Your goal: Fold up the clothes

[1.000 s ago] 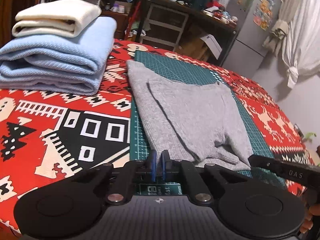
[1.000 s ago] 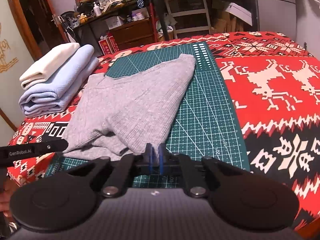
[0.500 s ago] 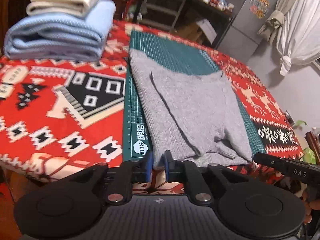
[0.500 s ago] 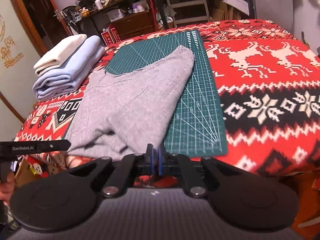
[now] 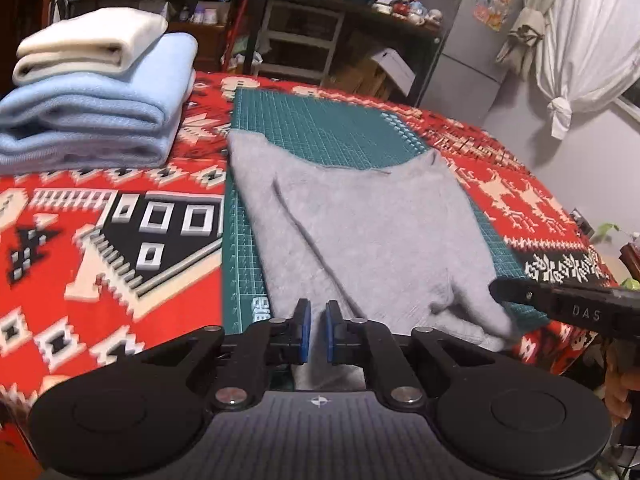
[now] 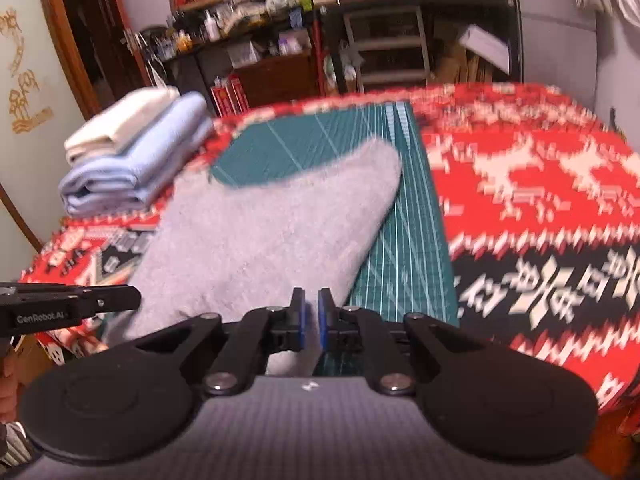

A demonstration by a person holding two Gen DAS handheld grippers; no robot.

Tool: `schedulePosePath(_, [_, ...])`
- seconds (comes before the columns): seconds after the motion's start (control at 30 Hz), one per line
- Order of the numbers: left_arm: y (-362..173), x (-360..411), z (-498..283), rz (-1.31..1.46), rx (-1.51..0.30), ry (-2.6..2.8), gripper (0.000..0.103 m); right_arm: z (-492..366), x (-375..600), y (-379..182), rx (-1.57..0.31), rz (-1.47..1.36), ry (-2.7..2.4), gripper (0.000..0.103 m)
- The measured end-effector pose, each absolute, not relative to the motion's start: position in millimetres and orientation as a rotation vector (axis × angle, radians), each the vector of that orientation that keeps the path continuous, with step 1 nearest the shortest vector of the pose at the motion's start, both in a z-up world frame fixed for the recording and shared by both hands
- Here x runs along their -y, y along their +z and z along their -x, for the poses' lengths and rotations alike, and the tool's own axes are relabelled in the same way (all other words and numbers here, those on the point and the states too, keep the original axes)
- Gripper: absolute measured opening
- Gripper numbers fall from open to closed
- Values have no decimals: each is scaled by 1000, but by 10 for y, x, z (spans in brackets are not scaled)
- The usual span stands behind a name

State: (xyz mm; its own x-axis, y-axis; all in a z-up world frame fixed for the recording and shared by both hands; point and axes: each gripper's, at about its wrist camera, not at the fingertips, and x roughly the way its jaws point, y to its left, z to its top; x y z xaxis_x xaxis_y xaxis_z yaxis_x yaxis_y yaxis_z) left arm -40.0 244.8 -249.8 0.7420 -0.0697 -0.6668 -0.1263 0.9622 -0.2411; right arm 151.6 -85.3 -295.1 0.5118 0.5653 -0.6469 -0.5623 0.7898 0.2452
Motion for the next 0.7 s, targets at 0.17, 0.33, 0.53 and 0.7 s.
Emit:
schedulePosePath(0.17, [-2481,-2488,501,295,-744,21,7,-1479,1005,-2987,-823,-39,678,8])
schedulePosePath(0.33, [-2325,-2573,389,331,-690,35,7,-1594,999,-2862,-784,-65,678,8])
schedulePosePath(0.53, [-2301,-2557,-45,306,-687,-3,7,-1928,698,-2864,-781,-31,665,8])
schedulePosePath(0.7, [-2504,-2548,-32,319,-717,-10,7,-1894,674,-2976,-801,-14,661,8])
